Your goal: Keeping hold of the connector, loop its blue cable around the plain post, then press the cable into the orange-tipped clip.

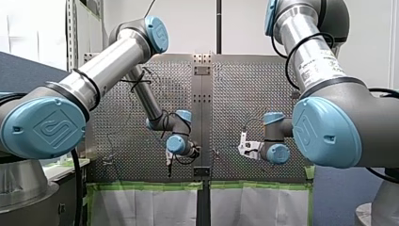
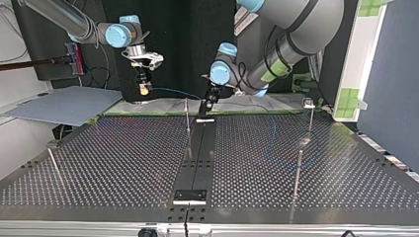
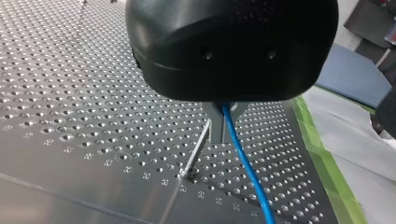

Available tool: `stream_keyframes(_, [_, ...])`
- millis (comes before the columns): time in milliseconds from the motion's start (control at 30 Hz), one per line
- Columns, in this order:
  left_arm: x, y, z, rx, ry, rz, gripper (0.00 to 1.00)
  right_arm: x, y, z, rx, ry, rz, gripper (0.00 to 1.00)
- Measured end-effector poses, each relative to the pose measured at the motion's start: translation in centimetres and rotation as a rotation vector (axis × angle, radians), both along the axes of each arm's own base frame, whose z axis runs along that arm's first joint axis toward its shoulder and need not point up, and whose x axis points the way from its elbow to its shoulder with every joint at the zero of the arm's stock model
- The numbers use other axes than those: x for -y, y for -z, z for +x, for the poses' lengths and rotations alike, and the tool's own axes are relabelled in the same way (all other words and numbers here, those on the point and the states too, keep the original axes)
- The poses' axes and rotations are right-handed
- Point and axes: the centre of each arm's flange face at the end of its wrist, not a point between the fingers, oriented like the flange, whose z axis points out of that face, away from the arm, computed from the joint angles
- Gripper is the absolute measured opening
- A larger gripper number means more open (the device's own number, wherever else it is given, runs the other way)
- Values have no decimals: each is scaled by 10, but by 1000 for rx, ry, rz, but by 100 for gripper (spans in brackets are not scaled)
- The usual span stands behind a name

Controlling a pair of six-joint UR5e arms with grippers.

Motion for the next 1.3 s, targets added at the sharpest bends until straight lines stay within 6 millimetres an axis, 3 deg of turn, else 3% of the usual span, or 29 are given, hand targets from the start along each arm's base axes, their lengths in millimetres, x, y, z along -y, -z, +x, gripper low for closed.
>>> stream_keyframes(400, [7, 10, -28, 45, -42, 52, 2, 1, 4, -8, -8, 28, 7, 0])
stream_keyframes(667, [14, 9, -33, 63, -50, 68, 2, 6, 31, -21, -18, 65, 27, 0])
stream_keyframes(1133, [24, 2, -29, 153, -53, 41, 2, 54, 21, -39, 8, 115, -37, 0])
stream_keyframes(1300, [24, 2, -28, 160, -57, 38, 2, 60, 19, -42, 5, 119, -47, 0])
